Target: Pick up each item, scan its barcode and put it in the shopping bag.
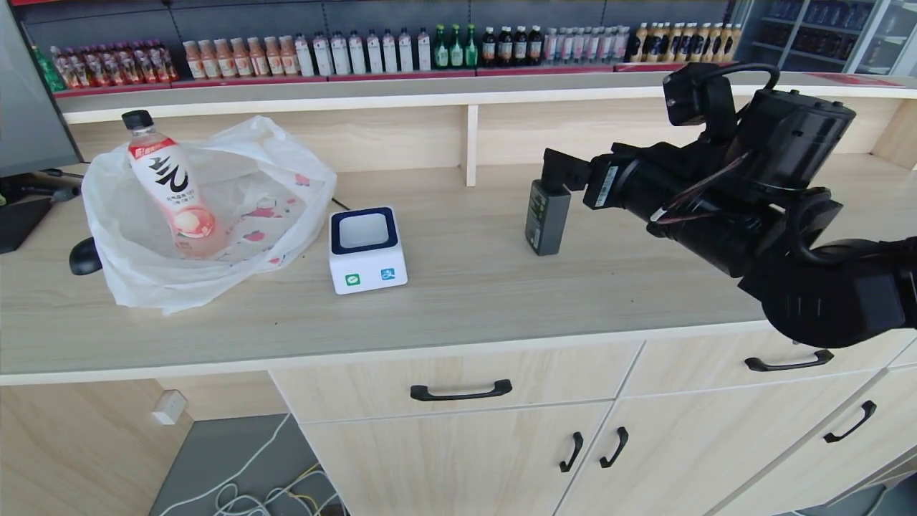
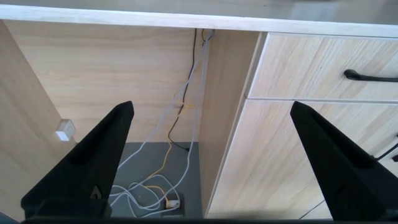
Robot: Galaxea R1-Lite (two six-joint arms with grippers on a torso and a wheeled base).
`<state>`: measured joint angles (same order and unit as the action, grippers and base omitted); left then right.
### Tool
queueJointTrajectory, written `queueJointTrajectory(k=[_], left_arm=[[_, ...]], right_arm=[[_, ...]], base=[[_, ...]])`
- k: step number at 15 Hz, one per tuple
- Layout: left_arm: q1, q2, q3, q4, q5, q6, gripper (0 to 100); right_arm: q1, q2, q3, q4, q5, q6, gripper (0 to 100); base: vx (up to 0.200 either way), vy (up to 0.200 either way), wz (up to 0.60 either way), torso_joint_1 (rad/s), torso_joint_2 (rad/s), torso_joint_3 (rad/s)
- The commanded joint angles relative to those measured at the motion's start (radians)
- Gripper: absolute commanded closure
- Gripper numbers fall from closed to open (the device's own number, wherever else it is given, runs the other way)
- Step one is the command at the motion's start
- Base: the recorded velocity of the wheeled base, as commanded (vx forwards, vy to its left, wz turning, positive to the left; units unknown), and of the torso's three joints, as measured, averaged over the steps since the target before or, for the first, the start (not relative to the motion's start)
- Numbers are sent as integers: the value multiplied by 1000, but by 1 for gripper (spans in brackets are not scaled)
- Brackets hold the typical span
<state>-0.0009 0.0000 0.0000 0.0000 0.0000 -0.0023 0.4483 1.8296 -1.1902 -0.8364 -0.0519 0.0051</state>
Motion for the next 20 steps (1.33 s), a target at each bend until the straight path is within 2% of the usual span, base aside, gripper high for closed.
queueJointTrajectory(k=[1, 4, 7, 20], left_arm=[[-1, 0, 0, 0, 0, -1, 0], [1, 0, 0, 0, 0, -1, 0], [-1, 0, 0, 0, 0, -1, 0], [1, 0, 0, 0, 0, -1, 0]], right_arm=[[-23, 102, -117, 11, 17, 3, 0], [-43, 192, -209, 14, 17, 1, 0], [-60, 231, -238, 16, 18, -1, 0], [-51, 275, -233, 23, 12, -30, 0]], base=[[0, 0, 0, 0, 0, 0], [0, 0, 0, 0, 0, 0], [0, 0, 0, 0, 0, 0], [0, 0, 0, 0, 0, 0]])
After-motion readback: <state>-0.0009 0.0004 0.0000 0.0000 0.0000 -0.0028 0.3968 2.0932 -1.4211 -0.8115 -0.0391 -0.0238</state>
